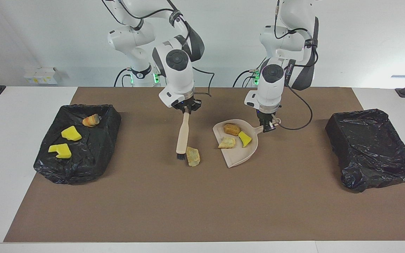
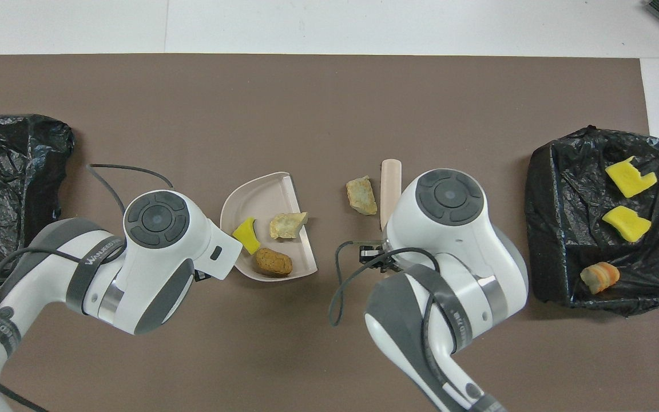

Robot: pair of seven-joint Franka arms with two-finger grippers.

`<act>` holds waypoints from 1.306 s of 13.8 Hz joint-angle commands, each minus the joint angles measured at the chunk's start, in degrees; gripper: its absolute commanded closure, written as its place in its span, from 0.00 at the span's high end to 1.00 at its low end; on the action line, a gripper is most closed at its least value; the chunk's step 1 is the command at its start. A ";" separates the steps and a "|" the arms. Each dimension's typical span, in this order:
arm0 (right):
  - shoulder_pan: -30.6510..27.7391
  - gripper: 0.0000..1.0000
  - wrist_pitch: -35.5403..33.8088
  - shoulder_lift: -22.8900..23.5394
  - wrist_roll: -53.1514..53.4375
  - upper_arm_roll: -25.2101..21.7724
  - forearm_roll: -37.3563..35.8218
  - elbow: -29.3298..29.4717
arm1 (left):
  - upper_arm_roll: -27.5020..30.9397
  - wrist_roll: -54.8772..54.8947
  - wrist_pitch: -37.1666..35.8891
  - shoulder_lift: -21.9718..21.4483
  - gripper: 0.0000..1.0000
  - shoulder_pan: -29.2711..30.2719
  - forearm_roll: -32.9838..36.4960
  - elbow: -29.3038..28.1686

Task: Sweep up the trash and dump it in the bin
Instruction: 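Brush the sponge and bread into the dustpan held by the left gripper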

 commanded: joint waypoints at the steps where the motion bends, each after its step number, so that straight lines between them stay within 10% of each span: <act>1: -2.05 0.00 0.30 3.35 -5.47 0.75 -5.94 0.82 | 0.01 -0.13 1.54 0.11 0.00 0.66 0.98 -0.48; 11: 12.61 0.00 7.34 10.13 -1.35 1.37 5.71 3.63 | 0.10 -0.13 2.07 0.11 0.00 0.66 0.98 -0.48; 18: 10.00 0.00 7.44 9.70 -1.17 0.67 11.88 3.46 | 0.10 -0.13 2.68 0.19 0.00 0.75 0.98 -0.48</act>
